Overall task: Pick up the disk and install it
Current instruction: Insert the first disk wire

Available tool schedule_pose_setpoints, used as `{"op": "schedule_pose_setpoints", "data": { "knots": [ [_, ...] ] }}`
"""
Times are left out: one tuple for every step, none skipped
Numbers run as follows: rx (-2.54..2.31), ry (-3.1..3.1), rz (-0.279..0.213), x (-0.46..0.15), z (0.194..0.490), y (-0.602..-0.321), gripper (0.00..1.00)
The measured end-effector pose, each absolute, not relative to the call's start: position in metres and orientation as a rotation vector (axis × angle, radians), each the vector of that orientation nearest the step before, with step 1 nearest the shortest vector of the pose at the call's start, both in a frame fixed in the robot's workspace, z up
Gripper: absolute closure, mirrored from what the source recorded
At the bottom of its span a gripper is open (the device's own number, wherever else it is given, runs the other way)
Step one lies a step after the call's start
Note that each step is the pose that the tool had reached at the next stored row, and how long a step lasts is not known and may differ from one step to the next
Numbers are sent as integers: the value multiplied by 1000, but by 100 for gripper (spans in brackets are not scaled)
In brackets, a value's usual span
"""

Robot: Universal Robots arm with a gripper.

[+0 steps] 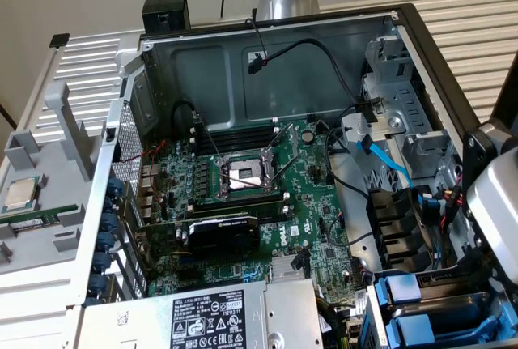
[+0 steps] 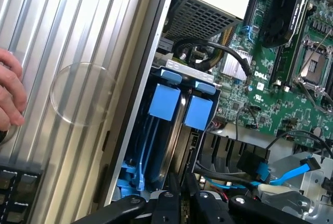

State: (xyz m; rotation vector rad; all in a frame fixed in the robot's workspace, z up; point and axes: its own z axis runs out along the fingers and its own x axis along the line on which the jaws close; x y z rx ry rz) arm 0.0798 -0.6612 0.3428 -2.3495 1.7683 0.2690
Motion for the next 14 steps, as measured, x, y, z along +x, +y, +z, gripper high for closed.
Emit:
{"op": "schedule_pose_setpoints", "data": {
  "knots": [
    [-2350, 1768, 269, 80, 343, -661, 84],
    [-2349, 1768, 269, 80, 343, -661, 84],
    [-2350, 1768, 269, 80, 343, -661, 84],
    [-2349, 1768, 269, 80, 343, -661, 84],
    [-2349, 1768, 269, 80, 343, -661, 84],
    [-2350, 1768, 269, 80, 343, -661, 84],
    [-2349, 1768, 269, 80, 343, -661, 84],
    [-2349, 1768, 269, 80, 343, -661, 84],
    [-2349, 1768, 269, 80, 344, -661, 84],
    [-2349, 1768, 269, 80, 344, -661, 84],
    [-2350, 1768, 269, 80, 345, -661, 84],
    [-2350, 1768, 269, 80, 346, -661, 84],
    [-2349, 1768, 269, 80, 346, -661, 84],
    [-2349, 1768, 269, 80, 347, -661, 84]
  ]
}}
